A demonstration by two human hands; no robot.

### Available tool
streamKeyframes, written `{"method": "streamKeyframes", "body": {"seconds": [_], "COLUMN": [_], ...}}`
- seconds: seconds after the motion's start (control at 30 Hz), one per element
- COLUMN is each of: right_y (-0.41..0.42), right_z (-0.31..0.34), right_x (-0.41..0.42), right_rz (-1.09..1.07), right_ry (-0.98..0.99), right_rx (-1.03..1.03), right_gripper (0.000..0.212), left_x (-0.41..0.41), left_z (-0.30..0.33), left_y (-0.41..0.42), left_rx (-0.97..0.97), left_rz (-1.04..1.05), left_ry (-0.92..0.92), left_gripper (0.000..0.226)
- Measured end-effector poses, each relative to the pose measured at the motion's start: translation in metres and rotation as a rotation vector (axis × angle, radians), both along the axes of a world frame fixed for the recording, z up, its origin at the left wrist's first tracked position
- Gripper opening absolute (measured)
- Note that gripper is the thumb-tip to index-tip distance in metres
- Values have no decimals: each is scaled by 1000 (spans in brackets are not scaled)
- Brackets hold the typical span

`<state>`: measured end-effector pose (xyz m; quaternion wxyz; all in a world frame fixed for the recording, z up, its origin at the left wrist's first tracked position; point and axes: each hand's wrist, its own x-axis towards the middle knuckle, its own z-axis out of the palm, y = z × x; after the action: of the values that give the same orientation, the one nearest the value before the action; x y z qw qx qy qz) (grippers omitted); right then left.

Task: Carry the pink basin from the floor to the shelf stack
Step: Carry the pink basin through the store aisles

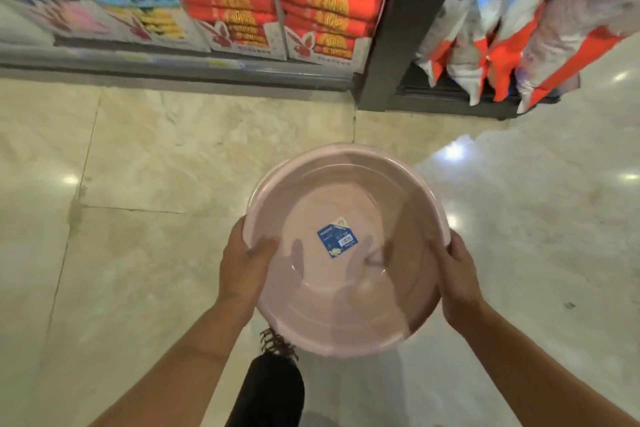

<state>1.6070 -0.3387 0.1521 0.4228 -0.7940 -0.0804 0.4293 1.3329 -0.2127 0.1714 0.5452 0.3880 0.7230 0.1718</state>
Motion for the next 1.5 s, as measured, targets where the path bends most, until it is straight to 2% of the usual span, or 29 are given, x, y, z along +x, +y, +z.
{"method": "streamKeyframes", "body": {"seconds": [0.2,0.37,0.47,0.53,0.63,0.67,0.77,0.83,0.97,1.13,1.27,1.37,1.5], "right_y": [70,84,83,84,89,90,93,93,95,94,91,100,127], "right_z": [-79,-105,-119,-123,-131,-135,-148,-157,-162,-138,-77,-2,136], "right_x": [-16,-21,-22,-27,-35,-36,-33,-27,-15,-14,-27,-40,-69], "right_rz": [118,147,163,207,262,287,286,255,165,168,195,239,339], "right_ry": [-5,86,52,-8,-73,-108,-165,-153,-41,88,130,156,118], "right_rx": [-75,-158,-320,-371,-232,-215,-210,-189,-159,-178,-124,-86,-9], "right_gripper": [29,51,77,87,70,71,80,65,26,28,22,25,23], "left_x": [-32,-37,-33,-32,-28,-29,-34,-37,-44,-51,-70,-93,-123], "left_z": [-82,-111,-120,-127,-135,-140,-158,-166,-167,-138,-83,-10,129], "left_y": [51,53,52,50,45,44,46,46,53,55,51,56,61], "left_rx": [-62,-124,-117,-93,-93,-71,-36,-55,-80,-45,19,34,81], "left_rz": [34,42,1,-31,-37,-16,12,47,101,128,178,201,286], "left_ry": [-3,-6,-8,1,19,20,34,45,14,-29,-45,-49,-68], "left_gripper": [50,48,42,50,79,83,76,69,37,37,37,34,28]}}
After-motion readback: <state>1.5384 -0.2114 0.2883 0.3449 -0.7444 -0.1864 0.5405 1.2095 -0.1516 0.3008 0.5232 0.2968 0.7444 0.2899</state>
